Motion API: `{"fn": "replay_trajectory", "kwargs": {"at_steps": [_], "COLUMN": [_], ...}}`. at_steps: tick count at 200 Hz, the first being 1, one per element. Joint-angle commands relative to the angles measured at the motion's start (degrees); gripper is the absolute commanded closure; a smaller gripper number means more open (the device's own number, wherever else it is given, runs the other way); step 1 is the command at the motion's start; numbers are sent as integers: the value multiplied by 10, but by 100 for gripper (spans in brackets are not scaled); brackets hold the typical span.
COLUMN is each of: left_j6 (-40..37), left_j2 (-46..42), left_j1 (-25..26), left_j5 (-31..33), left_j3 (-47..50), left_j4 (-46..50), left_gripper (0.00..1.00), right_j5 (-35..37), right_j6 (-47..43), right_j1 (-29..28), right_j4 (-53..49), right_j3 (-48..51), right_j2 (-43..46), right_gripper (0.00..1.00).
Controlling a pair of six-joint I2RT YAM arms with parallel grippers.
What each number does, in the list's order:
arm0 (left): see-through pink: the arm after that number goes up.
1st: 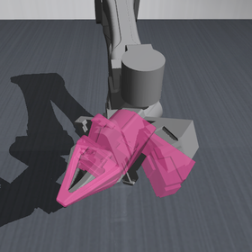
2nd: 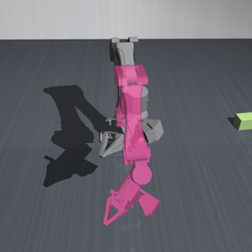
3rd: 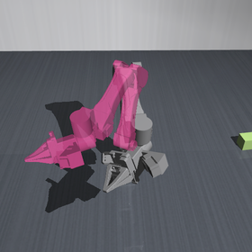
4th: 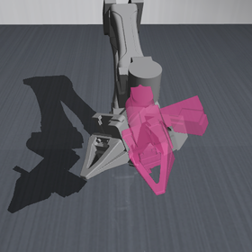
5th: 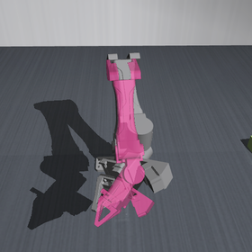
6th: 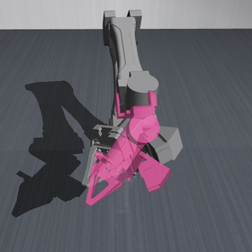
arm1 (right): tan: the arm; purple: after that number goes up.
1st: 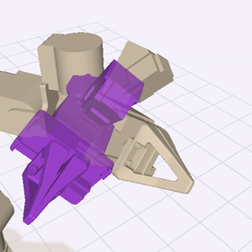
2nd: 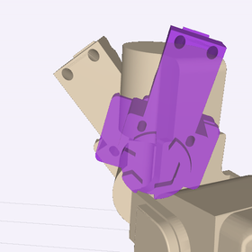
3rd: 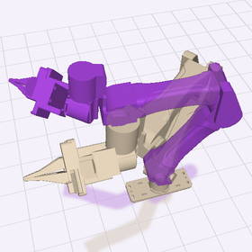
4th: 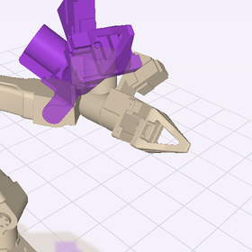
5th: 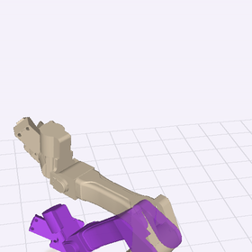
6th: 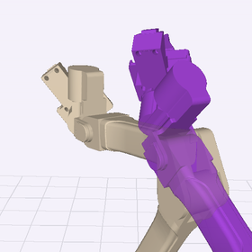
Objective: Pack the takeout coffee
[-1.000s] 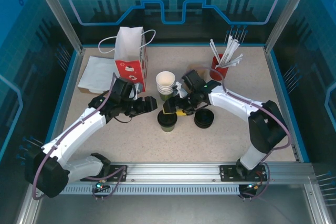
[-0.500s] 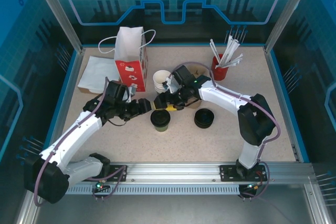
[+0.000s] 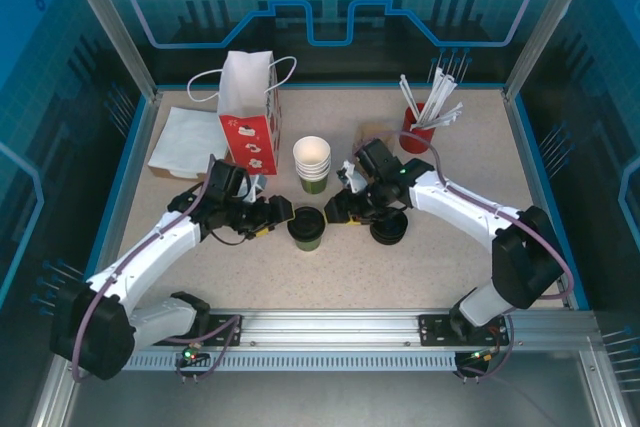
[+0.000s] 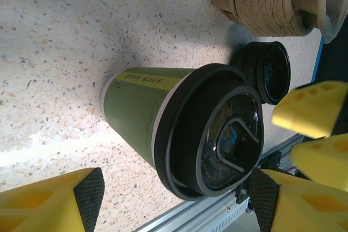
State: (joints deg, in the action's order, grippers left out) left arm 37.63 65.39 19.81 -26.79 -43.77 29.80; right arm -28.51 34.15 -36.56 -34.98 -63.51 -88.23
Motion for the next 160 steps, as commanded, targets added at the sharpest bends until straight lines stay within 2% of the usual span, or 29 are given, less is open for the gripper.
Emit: {"fn": "replay_trajectory", "kwargs": {"at_steps": [1, 115, 160], "left_j6": [10, 9, 11], "left_j2": [15, 37, 42], "left_j1": [-4, -3, -2], "left_j5": [-29, -29, -29], "left_j3": [11, 43, 58], "left_j4": [-31, -56, -62], "left_gripper": [27, 37, 39], "right_j5": [-6, -4, -1], "right_j6": [26, 40, 42], "right_j1": [-15, -27, -28], "right_j4": [26, 38, 34], "right_j3": [8, -6, -6], "right_j2": [-6, -48, -57], "right_gripper": [48, 62, 63]}}
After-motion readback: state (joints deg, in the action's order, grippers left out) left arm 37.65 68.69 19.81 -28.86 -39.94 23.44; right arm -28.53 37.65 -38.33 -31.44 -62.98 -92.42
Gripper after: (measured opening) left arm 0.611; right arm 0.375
